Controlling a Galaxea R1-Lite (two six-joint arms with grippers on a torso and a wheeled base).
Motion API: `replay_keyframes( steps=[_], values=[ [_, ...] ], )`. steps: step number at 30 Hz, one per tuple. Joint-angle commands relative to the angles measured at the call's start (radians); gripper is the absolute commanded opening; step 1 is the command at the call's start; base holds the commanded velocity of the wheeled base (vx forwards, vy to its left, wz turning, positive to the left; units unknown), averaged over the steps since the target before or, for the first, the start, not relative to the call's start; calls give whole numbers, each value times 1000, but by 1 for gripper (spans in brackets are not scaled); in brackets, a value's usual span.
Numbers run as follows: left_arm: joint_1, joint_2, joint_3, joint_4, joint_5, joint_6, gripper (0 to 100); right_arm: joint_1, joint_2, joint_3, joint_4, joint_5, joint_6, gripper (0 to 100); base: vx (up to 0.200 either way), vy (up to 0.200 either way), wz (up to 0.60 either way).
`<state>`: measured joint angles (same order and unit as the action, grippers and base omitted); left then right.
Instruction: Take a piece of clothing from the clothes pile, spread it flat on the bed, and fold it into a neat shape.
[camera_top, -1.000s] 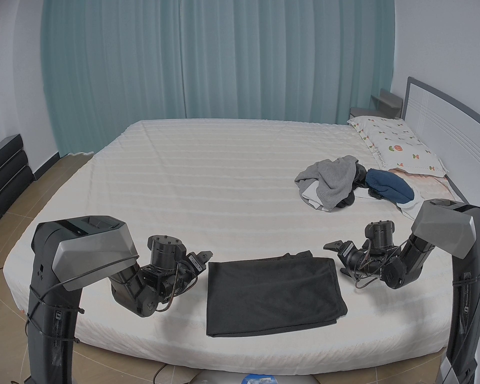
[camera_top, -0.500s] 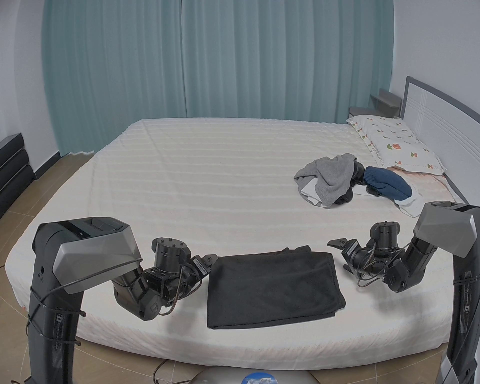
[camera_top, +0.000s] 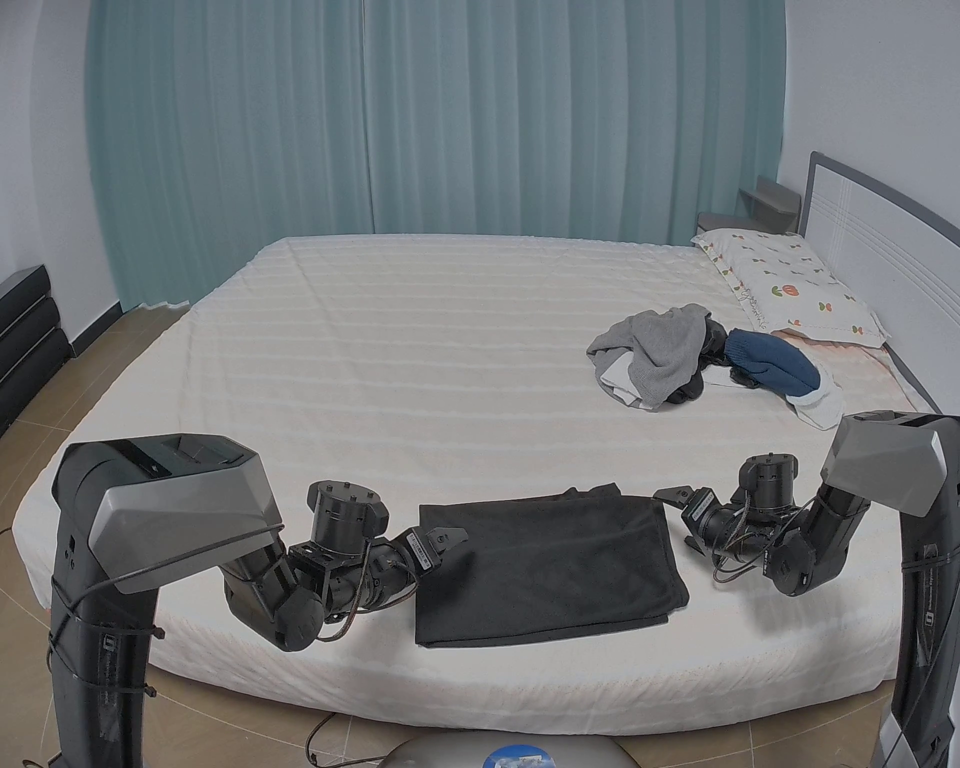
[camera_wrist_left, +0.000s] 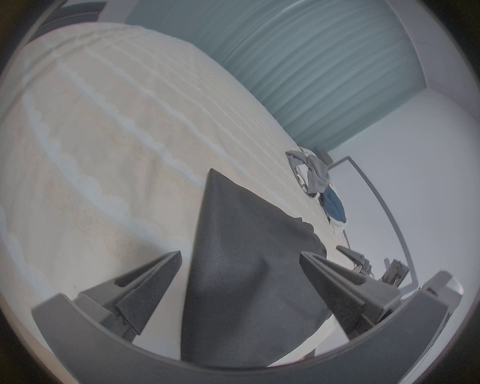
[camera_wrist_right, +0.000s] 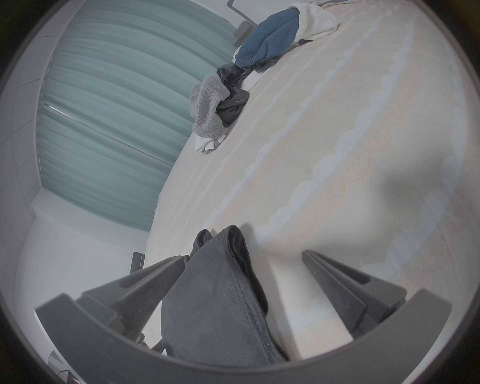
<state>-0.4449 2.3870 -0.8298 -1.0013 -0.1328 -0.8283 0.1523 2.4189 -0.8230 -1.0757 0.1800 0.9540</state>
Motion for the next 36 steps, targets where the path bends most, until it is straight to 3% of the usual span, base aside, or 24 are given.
replay_keyframes(
  steps=[1, 16, 17, 36],
  values=[
    [-6, 1, -5, 4, -13, 35, 100, 1, 5, -2, 0, -1, 0, 100, 0, 0, 0],
    [-18, 46, -51, 4, -8, 74, 100, 9, 12, -5, -1, -7, 0, 100, 0, 0, 0],
    [-18, 47, -51, 4, -8, 74, 0, 9, 11, -4, -1, -7, 0, 100, 0, 0, 0],
    [-6, 37, -52, 3, 5, 20, 0, -7, -4, 4, 0, 3, 3, 100, 0, 0, 0]
  ],
)
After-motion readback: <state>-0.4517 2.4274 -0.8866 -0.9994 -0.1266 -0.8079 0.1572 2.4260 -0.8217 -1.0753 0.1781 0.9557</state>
